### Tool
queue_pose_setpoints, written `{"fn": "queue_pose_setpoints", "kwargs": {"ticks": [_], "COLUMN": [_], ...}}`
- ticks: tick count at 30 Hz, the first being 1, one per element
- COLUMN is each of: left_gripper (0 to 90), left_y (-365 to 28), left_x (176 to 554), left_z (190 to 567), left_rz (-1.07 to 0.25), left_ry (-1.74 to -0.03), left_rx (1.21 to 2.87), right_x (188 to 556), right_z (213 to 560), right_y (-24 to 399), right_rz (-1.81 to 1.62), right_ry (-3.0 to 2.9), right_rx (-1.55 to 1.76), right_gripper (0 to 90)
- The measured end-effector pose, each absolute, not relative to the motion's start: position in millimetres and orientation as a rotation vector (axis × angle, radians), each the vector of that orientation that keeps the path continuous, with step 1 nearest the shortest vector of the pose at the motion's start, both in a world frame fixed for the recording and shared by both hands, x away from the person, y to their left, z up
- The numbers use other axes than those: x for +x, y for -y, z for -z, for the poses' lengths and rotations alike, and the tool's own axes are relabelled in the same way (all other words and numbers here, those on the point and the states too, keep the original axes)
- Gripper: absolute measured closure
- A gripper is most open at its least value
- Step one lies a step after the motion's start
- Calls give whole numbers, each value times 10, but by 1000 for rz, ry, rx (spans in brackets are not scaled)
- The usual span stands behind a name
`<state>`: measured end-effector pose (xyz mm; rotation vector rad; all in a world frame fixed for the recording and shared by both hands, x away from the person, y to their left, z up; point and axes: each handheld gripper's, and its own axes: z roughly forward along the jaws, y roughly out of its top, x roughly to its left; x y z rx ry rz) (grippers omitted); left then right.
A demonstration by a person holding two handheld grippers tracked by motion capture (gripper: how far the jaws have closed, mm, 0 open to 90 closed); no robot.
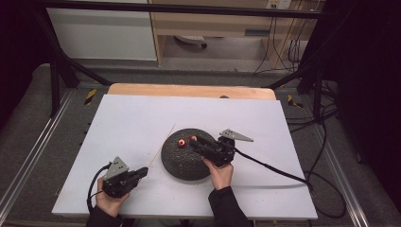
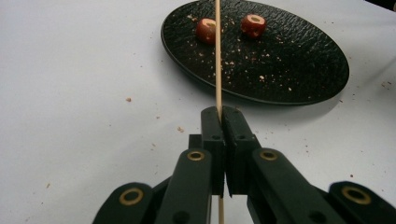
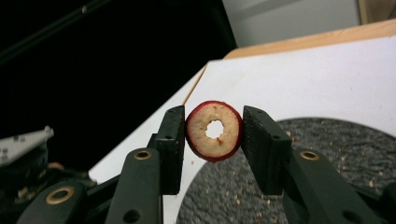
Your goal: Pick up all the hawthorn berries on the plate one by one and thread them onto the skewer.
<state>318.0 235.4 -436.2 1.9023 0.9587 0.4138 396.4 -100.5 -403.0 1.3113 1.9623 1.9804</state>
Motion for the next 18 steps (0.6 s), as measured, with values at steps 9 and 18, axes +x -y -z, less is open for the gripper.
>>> {"fn": "queue_pose_setpoints", "kwargs": {"ticks": [9, 18], "left_gripper": [877, 877], "left_y": [-2318, -2264], "left_x": [3164, 3158], "left_z": [4363, 4368], "left_rz": [-411, -403], "left_ry": [-959, -960], "left_rx": [1882, 1870], "right_x": [4075, 4182], "right_z": [3979, 4002], "right_y": [954, 929], "right_rz": [-2081, -2146], "right_ry": [-1832, -1707], "right_rx": [1361, 1408], "right_gripper": [609, 610]}}
